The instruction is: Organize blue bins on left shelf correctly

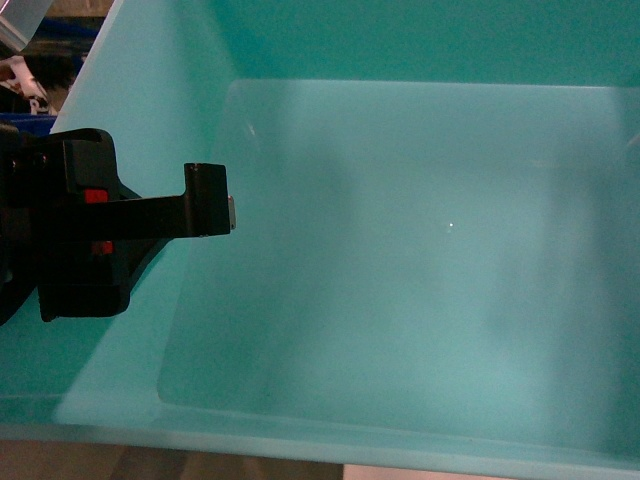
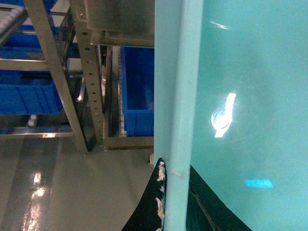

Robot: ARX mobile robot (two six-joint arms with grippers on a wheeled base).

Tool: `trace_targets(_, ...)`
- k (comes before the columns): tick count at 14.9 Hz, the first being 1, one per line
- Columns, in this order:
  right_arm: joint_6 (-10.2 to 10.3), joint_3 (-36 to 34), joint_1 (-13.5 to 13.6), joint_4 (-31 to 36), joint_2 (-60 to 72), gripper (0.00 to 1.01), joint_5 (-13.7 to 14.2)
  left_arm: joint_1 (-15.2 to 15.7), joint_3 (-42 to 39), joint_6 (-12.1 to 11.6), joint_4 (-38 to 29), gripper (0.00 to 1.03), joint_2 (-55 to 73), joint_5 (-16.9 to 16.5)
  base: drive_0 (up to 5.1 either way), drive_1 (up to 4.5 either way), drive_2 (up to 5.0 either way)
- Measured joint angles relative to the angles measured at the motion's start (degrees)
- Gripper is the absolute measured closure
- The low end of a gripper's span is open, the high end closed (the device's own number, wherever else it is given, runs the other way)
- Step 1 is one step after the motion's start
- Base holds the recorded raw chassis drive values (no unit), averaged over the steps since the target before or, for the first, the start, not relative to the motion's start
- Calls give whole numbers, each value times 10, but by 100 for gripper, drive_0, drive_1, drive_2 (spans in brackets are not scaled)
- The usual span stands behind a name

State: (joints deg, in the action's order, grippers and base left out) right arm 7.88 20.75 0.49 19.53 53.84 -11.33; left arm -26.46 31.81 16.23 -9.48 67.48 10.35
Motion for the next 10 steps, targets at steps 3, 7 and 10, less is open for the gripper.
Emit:
trace_targets(3, 0, 0, 0, -1, 0, 92, 0, 0, 0, 0, 0, 97, 0, 0, -499, 242, 242)
trace_targets(7, 0, 0, 0, 0, 0, 92, 0, 0, 0, 0, 0, 97, 0, 0, -498, 243, 243)
trace_targets(10, 0, 0, 0, 0, 0, 92, 0, 0, 0, 0, -1, 97, 0, 0, -499, 242, 242)
